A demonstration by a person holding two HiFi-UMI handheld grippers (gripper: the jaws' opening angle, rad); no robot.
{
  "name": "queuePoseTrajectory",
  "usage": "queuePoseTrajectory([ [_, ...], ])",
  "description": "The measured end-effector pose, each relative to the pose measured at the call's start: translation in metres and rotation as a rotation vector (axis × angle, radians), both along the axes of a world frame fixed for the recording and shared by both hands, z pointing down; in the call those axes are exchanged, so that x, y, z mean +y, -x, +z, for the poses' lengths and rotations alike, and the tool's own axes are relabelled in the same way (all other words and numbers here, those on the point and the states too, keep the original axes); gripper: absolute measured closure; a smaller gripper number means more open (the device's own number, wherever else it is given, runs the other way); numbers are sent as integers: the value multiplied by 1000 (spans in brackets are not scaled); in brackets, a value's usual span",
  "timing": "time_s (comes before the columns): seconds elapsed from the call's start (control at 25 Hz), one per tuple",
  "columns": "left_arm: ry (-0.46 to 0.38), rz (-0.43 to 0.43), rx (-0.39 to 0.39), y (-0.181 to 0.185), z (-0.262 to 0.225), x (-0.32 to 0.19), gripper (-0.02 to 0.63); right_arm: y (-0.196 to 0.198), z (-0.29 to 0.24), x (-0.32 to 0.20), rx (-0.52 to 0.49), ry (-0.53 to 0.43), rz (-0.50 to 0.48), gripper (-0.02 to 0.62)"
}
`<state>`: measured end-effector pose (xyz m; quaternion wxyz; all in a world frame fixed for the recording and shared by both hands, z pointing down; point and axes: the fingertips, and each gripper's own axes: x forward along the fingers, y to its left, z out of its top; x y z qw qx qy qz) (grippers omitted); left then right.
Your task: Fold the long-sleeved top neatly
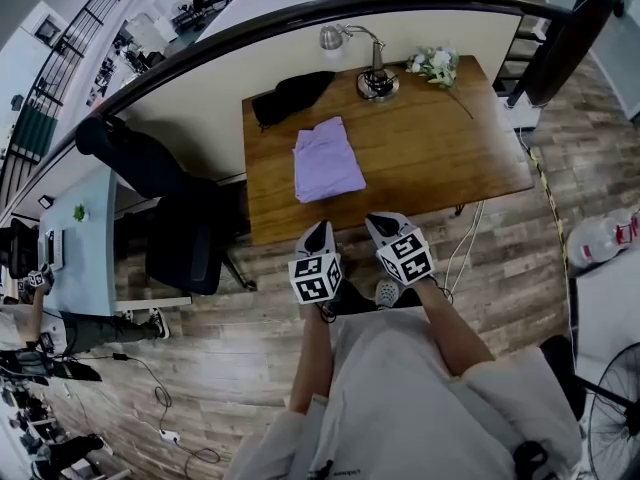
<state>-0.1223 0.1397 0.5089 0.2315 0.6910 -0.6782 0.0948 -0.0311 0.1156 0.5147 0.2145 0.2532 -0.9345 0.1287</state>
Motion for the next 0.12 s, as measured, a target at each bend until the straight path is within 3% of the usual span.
queuePoseTrajectory([
  [0.12,0,-7,1,4,-2,-1,581,-2,0,-2,1,2,7,592],
])
